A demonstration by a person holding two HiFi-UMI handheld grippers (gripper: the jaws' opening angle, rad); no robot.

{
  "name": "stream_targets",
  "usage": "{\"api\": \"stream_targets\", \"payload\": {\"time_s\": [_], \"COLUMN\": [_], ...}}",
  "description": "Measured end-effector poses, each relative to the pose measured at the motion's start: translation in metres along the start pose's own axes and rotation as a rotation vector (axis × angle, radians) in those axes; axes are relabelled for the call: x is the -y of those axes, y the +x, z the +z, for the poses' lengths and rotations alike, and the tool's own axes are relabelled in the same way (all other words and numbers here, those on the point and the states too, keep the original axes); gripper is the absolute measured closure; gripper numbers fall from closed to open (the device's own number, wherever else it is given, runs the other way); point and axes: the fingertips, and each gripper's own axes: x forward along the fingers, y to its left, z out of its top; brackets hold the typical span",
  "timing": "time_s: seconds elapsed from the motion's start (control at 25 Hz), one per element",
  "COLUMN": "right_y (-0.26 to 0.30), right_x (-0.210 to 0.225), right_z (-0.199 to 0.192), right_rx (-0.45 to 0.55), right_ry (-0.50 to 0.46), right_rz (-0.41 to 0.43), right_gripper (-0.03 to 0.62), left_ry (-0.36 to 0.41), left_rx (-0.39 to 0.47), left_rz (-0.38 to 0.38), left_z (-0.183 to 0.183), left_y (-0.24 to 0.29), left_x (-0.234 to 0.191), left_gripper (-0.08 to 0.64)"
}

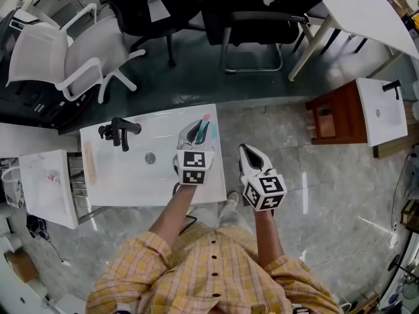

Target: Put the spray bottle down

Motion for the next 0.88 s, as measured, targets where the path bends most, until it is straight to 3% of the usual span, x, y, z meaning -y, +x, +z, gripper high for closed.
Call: {"api": "stream_targets", "payload": {"time_s": [0.48, 0.88], "right_y": [-0.004, -0.0066], "right_x": [0.0067, -0.0021], "right_z": [0.001, 0.0009], "right_rx": [0.003, 0.003], "right_ry": [0.001, -0.011], "right_rz": [-0.01, -0.003], "right_gripper": [0.594, 0.594], "left_ry": [-0.056, -0.057], "left_rx": [-0.019, -0.003], "left_rz": [-0.008, -0.004], "left_z": [0.0035, 0.0054], "left_y": [0.0077, -0.0006], "left_x": [-0.0031, -0.0068], "left_gripper": [0.474, 0.43]}}
